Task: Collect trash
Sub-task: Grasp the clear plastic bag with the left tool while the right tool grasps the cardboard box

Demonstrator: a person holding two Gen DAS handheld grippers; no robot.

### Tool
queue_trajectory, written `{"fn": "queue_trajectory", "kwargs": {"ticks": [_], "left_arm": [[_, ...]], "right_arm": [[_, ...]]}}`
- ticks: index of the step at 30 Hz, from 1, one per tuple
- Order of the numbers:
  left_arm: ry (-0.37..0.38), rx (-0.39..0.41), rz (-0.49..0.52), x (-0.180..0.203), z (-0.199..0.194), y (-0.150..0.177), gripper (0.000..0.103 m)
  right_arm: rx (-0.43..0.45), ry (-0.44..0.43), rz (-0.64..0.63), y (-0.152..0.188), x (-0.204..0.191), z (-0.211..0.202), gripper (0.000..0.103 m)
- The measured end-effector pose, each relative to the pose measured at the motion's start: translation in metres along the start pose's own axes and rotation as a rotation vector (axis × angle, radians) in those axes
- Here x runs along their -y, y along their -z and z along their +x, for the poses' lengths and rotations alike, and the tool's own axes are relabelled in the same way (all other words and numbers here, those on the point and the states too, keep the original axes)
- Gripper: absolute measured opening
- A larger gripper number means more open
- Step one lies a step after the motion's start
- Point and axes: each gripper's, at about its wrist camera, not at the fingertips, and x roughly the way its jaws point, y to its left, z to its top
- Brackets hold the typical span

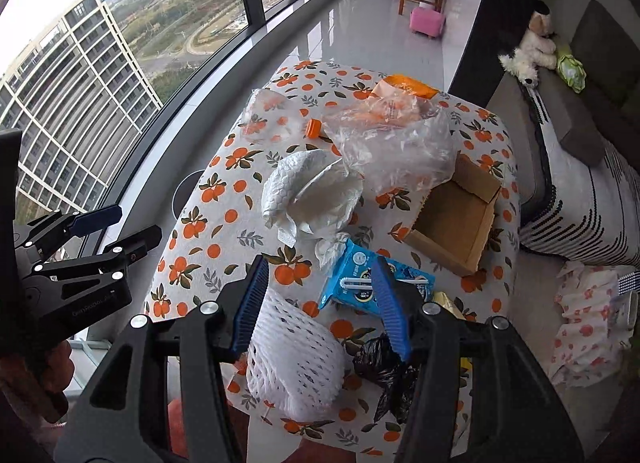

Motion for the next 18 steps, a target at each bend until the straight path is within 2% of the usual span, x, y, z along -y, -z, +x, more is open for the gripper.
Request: {"fn": "queue_trajectory", "kwargs": {"ticks": [4,8,13,18], "left_arm": [[-0.007,0.016,-0.005,0.037,-0.011,0.003,0.061],[0.001,0.009,-0.014,0.059,-0.015,0.003,0.061],[0.01,-0.001,0.05,0.071,-0.004,-0.005,0.061],[0.031,0.009,0.111,0.071,0.016,-0.035,0.061]], "right_arm": [[0.035,0.0,0.021,0.015,0.038,-0.027,0.052],[0.045,0.004,0.033,0.02,0.061,-0.044,0.052],[0.052,0.004,0.084,0.01,0.072,-0.037,0.052],[0.046,0.016,0.163,-0.009,0.08,-0.017,0.052]]}}
